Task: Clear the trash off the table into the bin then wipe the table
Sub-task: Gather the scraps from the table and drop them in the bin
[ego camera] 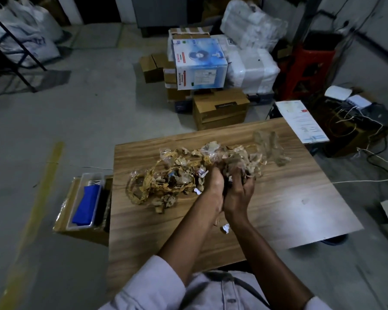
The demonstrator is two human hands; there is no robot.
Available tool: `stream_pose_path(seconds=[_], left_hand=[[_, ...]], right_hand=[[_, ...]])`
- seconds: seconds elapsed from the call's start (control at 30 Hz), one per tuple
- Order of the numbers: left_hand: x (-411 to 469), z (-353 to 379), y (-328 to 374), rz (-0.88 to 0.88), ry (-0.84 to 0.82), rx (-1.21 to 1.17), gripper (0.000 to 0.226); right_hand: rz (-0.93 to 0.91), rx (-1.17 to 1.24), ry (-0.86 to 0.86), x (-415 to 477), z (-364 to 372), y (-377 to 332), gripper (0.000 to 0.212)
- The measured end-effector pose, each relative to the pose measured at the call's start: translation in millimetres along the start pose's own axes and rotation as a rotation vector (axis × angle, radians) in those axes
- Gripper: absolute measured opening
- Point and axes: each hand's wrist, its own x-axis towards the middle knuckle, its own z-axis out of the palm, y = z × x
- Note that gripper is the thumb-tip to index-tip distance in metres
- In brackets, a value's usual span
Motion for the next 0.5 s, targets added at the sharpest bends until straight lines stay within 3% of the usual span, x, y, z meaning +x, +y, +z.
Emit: stream_pose_path(seconds=[0.2, 0.37, 0.43, 0.5], left_hand=[[-12.8, 0.2, -8.0, -0.023, -0.138, -0.194, 0.038], [-4.7, -8.5, -19.5, -0.051, -0.041, -0.352, 0.065], [1.8, -12.1, -28.0, -0.1, 0.03, -0.38, 0.066], [2.3, -20.4, -31.2, -0.124, -0.047, -0.428, 0.062]], right_hand=[[-0.037, -0.006, 0.088, 19.7, 3.8, -8.6, 0.046], [0.014, -0.02, 0.149, 20.8, 3.6, -10.3, 0.035], [0.034, -0.01, 0.138, 19.4, 4.3, 0.5, 0.047], [0.08, 0.022, 0.083, 16.7, 5.7, -0.6, 0.044]])
